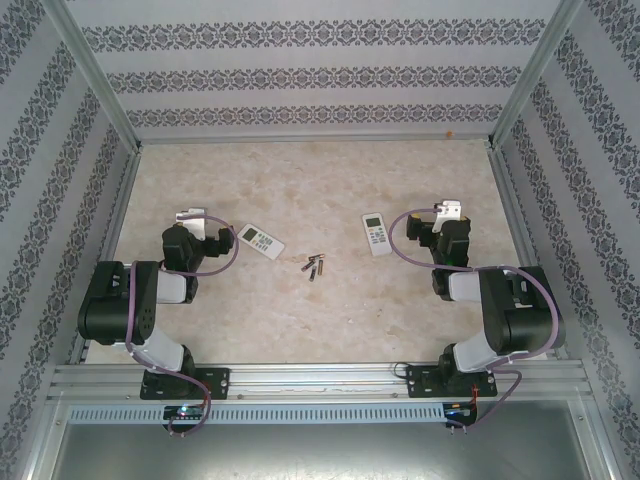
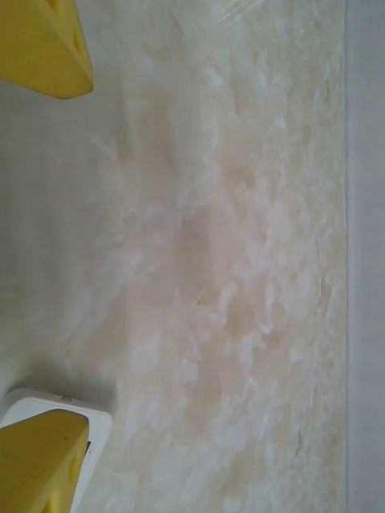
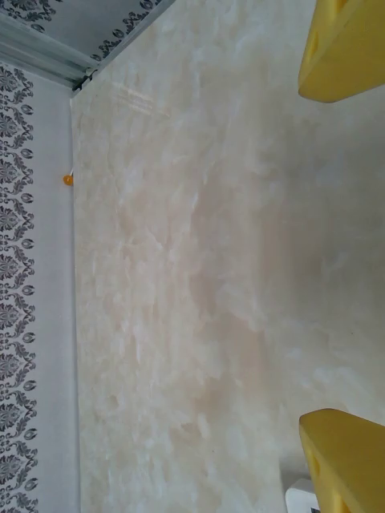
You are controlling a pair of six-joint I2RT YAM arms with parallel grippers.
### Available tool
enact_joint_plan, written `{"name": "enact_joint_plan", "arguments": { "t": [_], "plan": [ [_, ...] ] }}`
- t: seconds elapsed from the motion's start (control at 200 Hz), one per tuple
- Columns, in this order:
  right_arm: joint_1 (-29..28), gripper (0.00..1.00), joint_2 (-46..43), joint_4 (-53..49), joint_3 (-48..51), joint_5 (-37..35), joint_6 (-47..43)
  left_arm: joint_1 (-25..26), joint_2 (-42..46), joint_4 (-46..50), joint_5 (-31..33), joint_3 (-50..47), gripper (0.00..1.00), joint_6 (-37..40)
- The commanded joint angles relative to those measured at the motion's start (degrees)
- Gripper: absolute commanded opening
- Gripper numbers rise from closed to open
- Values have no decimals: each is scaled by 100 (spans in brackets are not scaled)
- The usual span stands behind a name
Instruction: Load the batteries into the remote control
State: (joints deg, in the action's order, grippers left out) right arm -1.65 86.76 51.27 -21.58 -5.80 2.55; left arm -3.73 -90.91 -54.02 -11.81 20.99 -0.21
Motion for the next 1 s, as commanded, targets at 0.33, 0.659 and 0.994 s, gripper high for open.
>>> {"name": "enact_joint_plan", "arguments": {
  "t": [0.33, 0.659, 0.994],
  "plan": [
    [68, 98, 25, 124, -33, 315, -44, 51, -10, -32, -70, 98, 100, 64],
    [73, 98, -137, 173, 20, 388, -46, 54, 12, -35, 208, 74, 100, -46],
    [-631, 98, -2930, -5806, -1626, 500, 2418, 811, 3458, 4803, 2308, 1059, 97, -2182]
  ]
}}
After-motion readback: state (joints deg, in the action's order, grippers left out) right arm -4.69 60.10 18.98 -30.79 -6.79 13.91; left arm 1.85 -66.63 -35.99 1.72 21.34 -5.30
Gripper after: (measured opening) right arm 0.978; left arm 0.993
